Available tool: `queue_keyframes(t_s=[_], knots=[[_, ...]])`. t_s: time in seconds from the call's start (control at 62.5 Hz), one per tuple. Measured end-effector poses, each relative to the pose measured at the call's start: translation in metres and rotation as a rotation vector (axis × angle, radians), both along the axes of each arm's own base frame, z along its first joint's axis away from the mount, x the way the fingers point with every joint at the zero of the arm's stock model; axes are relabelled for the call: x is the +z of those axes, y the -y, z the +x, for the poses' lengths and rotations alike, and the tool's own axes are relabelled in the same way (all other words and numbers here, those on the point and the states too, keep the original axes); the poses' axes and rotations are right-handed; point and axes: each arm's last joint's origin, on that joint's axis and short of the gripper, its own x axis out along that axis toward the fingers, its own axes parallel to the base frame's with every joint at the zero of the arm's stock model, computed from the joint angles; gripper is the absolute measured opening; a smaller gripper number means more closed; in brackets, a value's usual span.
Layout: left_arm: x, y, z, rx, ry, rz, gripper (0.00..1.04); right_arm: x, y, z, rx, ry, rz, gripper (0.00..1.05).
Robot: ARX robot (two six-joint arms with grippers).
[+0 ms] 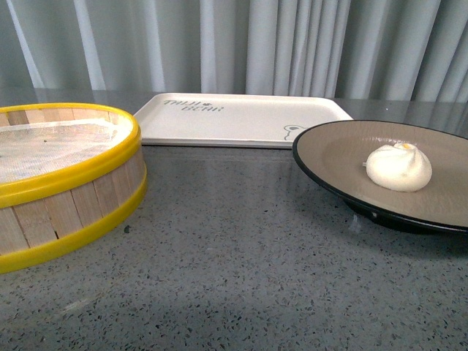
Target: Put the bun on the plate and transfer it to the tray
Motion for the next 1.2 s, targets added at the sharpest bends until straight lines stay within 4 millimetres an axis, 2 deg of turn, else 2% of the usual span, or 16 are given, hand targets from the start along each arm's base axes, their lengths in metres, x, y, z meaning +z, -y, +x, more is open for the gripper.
queue_keyframes(t_s=[0.112, 0.224, 0.384, 0.448, 0.528, 0.816, 1.2], knots=[[0.000, 0.000, 0.000, 0.000, 0.000, 0.000, 0.98, 0.026, 0.016, 0.025, -0.002, 0.005, 0.115, 0.96], [0.000, 0.000, 0.000, 0.000, 0.000, 0.000, 0.98, 0.044, 0.044, 0.062, -0.030, -0.122, 0.418, 0.96], [0.000, 0.000, 0.000, 0.000, 0.000, 0.000, 0.98, 0.044, 0.075, 0.099, -0.046, -0.335, 0.904, 0.96], [0.000, 0.000, 0.000, 0.000, 0.000, 0.000, 0.98, 0.045, 0.078, 0.105, -0.029, -0.392, 1.063, 0.96], [0.000, 0.000, 0.000, 0.000, 0.000, 0.000, 0.98, 0.042, 0.077, 0.108, -0.011, -0.450, 1.176, 0.96], [0.000, 0.000, 0.000, 0.000, 0.000, 0.000, 0.98, 0.019, 0.074, 0.124, -0.006, -0.588, 1.344, 0.96], [0.000, 0.000, 0.000, 0.000, 0.000, 0.000, 0.98, 0.004, 0.072, 0.154, 0.055, -0.672, 1.371, 0.96]])
